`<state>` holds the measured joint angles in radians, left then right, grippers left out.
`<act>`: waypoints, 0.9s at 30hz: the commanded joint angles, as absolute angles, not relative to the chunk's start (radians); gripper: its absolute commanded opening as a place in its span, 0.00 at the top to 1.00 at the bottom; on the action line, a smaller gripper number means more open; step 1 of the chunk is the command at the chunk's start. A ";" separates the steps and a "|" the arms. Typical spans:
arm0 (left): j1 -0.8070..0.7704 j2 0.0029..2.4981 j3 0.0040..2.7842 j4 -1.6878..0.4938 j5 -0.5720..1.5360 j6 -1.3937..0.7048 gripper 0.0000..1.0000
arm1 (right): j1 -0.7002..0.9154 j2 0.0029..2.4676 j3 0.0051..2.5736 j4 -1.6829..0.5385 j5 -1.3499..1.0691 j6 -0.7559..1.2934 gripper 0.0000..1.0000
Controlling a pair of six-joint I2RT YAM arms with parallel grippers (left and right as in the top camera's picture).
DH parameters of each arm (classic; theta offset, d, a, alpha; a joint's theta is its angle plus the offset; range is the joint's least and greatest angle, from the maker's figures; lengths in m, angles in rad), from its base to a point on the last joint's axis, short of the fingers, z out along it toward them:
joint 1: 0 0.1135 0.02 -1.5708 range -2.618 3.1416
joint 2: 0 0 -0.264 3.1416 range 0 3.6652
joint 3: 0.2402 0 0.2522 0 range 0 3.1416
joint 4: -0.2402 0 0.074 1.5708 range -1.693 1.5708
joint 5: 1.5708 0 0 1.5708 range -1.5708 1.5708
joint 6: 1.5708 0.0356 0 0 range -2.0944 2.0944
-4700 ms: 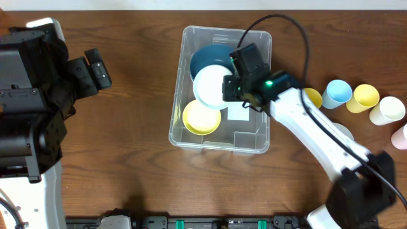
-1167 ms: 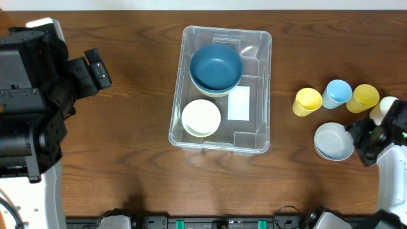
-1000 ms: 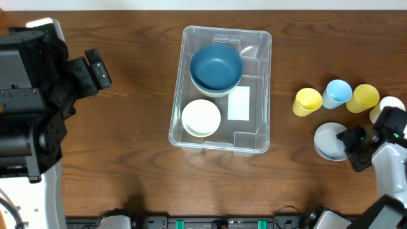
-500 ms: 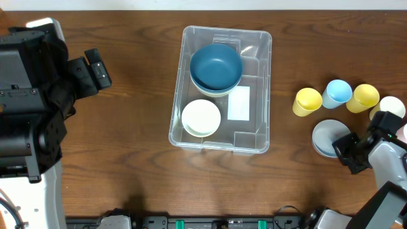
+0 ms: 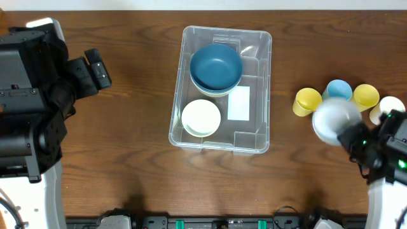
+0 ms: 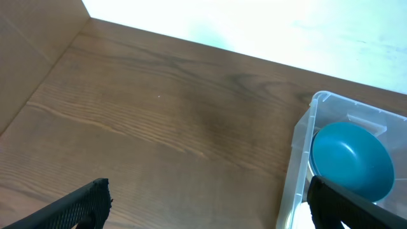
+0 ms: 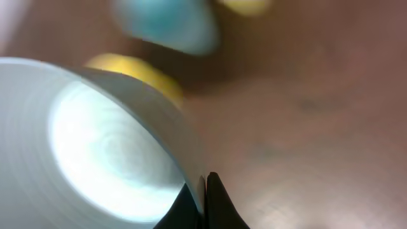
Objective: Pack container
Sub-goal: 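Grasp the light-blue bowl rim with the right gripper, then carry the light-blue bowl into the container onto the white bowl and release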
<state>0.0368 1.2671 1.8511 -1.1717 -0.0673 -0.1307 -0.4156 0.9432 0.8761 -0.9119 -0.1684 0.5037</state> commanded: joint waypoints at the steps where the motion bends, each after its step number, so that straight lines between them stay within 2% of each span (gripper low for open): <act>1: 0.040 1.267 1.853 -1.174 -0.080 -0.133 0.02 | -0.284 0.891 1.025 -0.926 -0.276 0.451 0.98; 7: 0.040 1.267 1.853 -1.174 -0.080 -0.133 0.02 | 0.038 0.979 1.203 -0.920 -0.284 0.451 0.98; 15: 0.040 1.267 1.853 -1.174 -0.080 -0.133 0.02 | 0.473 1.306 1.230 -0.816 -0.157 0.460 0.99; 20: 0.040 1.267 1.853 -1.174 -0.080 -0.133 0.02 | 0.590 1.533 1.230 -0.778 -0.153 0.474 0.99; 27: 0.040 1.267 1.853 -1.174 -0.080 -0.133 0.02 | 0.625 1.673 1.230 -0.743 -0.215 0.456 0.99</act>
<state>0.0368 1.2671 1.8511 -1.1717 -0.0677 -0.1307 0.6121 1.6627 1.2274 -0.7532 -0.1852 0.4656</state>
